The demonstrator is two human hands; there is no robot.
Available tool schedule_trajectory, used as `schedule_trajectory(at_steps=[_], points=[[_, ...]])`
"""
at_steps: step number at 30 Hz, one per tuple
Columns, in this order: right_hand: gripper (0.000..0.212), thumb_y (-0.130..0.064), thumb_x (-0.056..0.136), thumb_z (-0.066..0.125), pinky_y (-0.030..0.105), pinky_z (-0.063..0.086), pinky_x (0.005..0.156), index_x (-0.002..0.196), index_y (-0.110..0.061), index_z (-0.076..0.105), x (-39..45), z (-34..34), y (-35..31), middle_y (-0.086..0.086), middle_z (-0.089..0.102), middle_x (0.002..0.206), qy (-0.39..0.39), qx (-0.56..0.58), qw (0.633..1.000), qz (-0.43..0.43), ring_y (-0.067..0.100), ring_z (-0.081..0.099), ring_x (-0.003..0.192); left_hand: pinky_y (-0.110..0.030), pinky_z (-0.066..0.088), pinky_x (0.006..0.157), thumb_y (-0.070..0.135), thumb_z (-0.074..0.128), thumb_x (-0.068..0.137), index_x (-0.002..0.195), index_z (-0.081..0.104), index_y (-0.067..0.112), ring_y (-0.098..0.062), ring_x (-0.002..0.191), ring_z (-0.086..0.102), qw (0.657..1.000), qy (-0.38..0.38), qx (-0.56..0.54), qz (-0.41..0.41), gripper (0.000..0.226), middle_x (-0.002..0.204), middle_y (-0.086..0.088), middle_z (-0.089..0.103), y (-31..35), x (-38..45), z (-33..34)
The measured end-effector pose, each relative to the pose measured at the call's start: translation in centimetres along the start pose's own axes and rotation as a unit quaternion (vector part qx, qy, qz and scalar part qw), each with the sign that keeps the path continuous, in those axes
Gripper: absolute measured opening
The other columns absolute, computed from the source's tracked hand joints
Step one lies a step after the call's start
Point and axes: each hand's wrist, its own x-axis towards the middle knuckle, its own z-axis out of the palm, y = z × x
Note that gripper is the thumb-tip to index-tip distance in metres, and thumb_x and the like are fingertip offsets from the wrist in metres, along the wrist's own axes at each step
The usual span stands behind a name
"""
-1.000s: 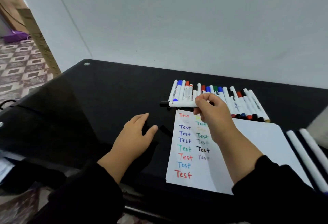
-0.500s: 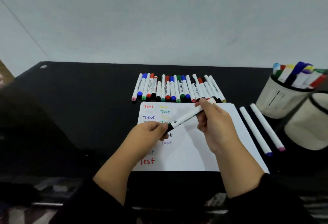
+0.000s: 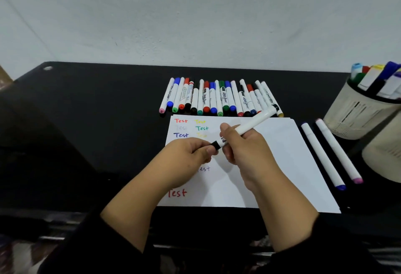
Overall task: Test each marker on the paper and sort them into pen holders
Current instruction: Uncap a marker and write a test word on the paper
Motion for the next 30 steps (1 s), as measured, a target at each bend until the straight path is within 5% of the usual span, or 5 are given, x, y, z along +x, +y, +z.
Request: schedule_trajectory(at_steps=[5,11,17,22,30], points=[[0.024,-0.019,0.095,0.054,0.019,0.034,0.049,0.072,-0.011,0.053,0.0,-0.2,-0.6,-0.010,0.042,0.043,-0.046,0.042,0.998,-0.009,0.005,0.034,0.041,-0.001,0.037,0.051,0.034,0.043,0.097,0.077,0.061,0.035,0.013,0.059,0.053,1.000,0.003,-0.016,0.016,0.027,0.075,0.014,0.062,0.2,-0.2,-0.2],[0.021,-0.021,0.094,0.055,0.020,0.034,0.053,0.075,-0.013,0.054,-0.1,-0.4,-0.5,-0.012,0.043,0.044,-0.072,0.040,0.996,-0.035,0.003,0.036,0.043,-0.017,0.040,0.063,0.037,0.041,0.097,0.081,0.064,0.034,-0.008,0.080,0.058,0.999,-0.009,-0.033,0.006,0.029,0.079,0.010,0.066,0.3,-1.0,-0.7],[0.023,-0.028,0.093,0.057,0.021,0.033,0.050,0.075,-0.014,0.056,-0.2,0.7,-0.1,-0.014,0.043,0.041,0.014,0.016,1.000,-0.009,0.003,0.036,0.040,-0.017,0.039,0.062,0.036,0.041,0.098,0.082,0.057,0.037,-0.002,0.071,0.052,0.999,0.049,0.017,-0.005,0.022,0.077,0.017,0.059,0.6,-0.7,0.2],[0.022,-0.021,0.094,0.056,0.021,0.031,0.049,0.075,-0.011,0.053,-0.2,0.6,-0.4,-0.013,0.040,0.041,-0.034,0.049,0.998,-0.023,0.004,0.033,0.040,-0.005,0.038,0.050,0.035,0.041,0.098,0.077,0.061,0.033,0.002,0.060,0.054,0.999,0.023,-0.036,-0.012,0.029,0.070,0.013,0.061,0.5,-1.0,-0.6],[0.024,-0.017,0.094,0.055,0.018,0.032,0.048,0.071,-0.011,0.052,-0.5,0.8,-0.4,-0.012,0.041,0.044,-0.071,0.064,0.994,-0.051,0.004,0.033,0.043,-0.029,0.052,0.086,0.031,0.045,0.097,0.082,0.071,0.020,-0.008,0.068,0.062,0.983,-0.052,-0.164,-0.059,0.032,0.066,0.005,0.066,-0.2,-1.6,-1.7]])
